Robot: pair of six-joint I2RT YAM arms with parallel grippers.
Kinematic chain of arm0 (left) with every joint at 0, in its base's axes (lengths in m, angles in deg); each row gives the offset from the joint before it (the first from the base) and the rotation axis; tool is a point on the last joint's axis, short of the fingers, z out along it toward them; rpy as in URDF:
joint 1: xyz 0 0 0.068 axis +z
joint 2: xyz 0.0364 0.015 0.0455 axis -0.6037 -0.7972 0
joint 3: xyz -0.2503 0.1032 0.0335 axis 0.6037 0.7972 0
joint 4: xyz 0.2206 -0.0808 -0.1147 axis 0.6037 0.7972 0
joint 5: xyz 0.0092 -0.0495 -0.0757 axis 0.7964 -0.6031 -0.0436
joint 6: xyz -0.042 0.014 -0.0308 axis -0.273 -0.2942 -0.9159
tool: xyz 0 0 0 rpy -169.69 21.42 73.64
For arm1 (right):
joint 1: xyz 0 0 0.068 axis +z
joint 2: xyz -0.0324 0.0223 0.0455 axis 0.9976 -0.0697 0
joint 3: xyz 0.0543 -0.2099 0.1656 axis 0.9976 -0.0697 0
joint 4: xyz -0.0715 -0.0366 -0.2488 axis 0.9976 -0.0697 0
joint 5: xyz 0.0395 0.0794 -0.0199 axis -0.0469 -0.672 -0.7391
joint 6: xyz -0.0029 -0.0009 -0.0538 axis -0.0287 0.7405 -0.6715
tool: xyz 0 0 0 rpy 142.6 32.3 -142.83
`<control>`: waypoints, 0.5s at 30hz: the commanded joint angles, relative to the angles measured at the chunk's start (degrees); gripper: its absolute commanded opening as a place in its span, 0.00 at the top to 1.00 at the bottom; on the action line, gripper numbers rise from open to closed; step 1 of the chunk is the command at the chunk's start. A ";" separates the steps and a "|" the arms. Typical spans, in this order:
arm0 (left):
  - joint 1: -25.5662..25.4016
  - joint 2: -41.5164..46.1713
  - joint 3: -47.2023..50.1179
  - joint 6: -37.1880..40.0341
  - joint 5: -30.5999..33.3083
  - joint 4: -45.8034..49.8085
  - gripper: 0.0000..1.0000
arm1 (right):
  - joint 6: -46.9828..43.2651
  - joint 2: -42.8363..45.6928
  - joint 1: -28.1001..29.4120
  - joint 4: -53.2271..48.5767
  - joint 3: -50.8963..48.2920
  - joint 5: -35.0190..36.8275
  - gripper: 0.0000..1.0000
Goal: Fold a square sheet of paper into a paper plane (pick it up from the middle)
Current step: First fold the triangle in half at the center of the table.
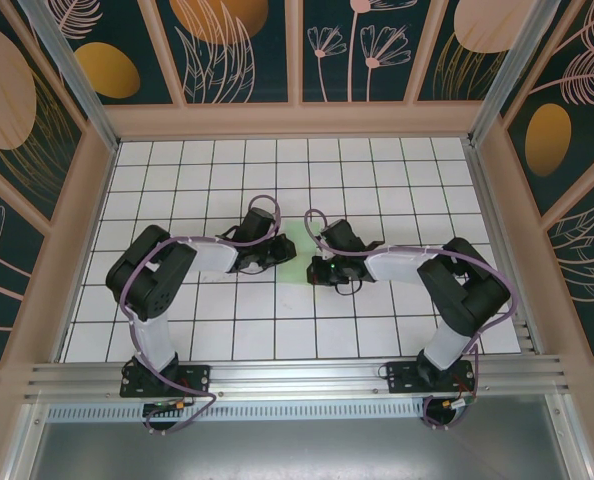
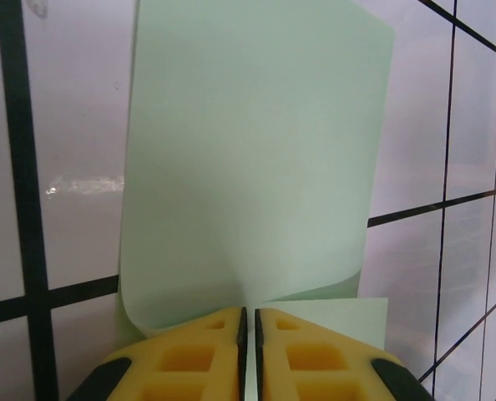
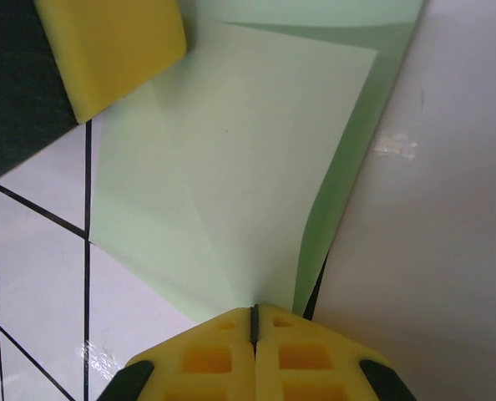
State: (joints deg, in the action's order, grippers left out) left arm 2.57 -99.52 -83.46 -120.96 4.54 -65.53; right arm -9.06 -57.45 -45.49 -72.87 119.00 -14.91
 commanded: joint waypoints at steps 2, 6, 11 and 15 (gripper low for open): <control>0.11 4.54 -0.15 2.21 -1.94 -0.16 0.78 | 0.51 -1.39 0.01 -2.53 -0.32 0.96 0.97; 0.19 8.14 2.33 1.60 -6.16 -5.14 0.73 | 1.03 -1.81 0.01 -3.00 -0.20 1.21 0.97; -0.13 10.31 6.85 -1.46 -9.21 -9.96 0.76 | 1.40 -2.71 0.03 -3.80 0.35 1.43 0.98; -1.27 9.28 7.79 -2.54 -10.52 -11.20 0.82 | 1.55 -3.28 0.01 -4.32 0.73 1.40 0.99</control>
State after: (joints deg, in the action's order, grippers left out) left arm 2.22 -89.80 -76.47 -122.20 -3.40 -73.53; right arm -8.58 -58.15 -45.51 -73.42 119.50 -14.91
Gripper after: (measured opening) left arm 0.194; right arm 0.051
